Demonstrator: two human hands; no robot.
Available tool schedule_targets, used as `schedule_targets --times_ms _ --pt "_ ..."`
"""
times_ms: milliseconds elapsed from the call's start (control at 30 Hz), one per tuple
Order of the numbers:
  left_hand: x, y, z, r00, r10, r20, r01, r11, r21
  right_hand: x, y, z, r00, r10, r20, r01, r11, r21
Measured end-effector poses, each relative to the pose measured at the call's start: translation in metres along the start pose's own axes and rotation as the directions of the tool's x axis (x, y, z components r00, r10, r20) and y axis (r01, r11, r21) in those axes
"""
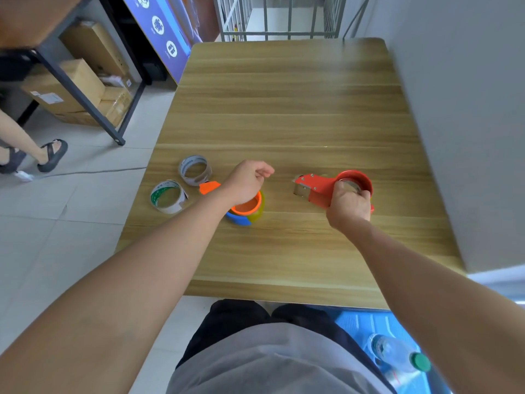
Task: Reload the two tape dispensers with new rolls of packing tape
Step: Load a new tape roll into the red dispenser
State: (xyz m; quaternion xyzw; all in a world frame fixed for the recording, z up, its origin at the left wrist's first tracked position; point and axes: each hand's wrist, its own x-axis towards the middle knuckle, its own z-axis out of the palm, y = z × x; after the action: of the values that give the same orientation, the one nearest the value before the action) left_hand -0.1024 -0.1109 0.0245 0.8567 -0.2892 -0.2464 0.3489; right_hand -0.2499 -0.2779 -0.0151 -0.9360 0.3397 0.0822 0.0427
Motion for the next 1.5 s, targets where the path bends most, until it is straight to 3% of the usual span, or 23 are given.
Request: schedule_targets --times_ms 233,367,500,700,967,1067,1167,1367,1500 --pt "0.010 0.030 -0.005 1.000 0.017 0.026 -0.019 0.998 0.060 0.012 0.015 -0.041 0.984 -0.177 -0.028 0.180 0.973 0.145" --pt "0.018 0.035 -0.017 0.999 0.016 0.049 -0.021 0.994 0.111 0.021 0.011 -0.069 0.931 -0.359 -0.068 0.365 0.923 0.123" --pt "0.024 0.028 -0.021 0.997 -0.021 0.077 0.010 0.989 0.145 0.025 0.003 -0.080 0.906 -0.419 -0.061 0.423 0.895 0.139" --pt "0.030 0.014 -0.021 0.982 -0.039 0.182 0.024 0.996 0.084 0.034 -0.004 -0.083 0.909 -0.412 0.063 0.392 0.897 0.203" --pt "0.034 0.019 -0.020 0.990 -0.029 0.141 0.042 0.995 -0.089 0.034 -0.012 -0.100 0.924 -0.361 0.122 0.316 0.905 0.284" --pt "0.036 0.020 -0.022 0.970 -0.107 0.219 0.168 0.944 -0.284 0.034 -0.014 -0.103 0.928 -0.354 0.117 0.303 0.900 0.314" --pt "0.034 0.021 -0.019 0.921 -0.157 0.357 0.285 0.896 -0.341 0.036 -0.017 -0.103 0.925 -0.360 0.123 0.311 0.902 0.301" --pt "0.042 0.020 -0.030 0.953 -0.165 0.253 0.272 0.831 -0.486 0.046 -0.016 -0.093 0.938 -0.303 0.166 0.255 0.931 0.260" --pt "0.044 0.020 -0.055 0.927 -0.198 0.317 0.367 0.651 -0.664 0.048 -0.011 -0.082 0.953 -0.242 0.182 0.212 0.962 0.173"
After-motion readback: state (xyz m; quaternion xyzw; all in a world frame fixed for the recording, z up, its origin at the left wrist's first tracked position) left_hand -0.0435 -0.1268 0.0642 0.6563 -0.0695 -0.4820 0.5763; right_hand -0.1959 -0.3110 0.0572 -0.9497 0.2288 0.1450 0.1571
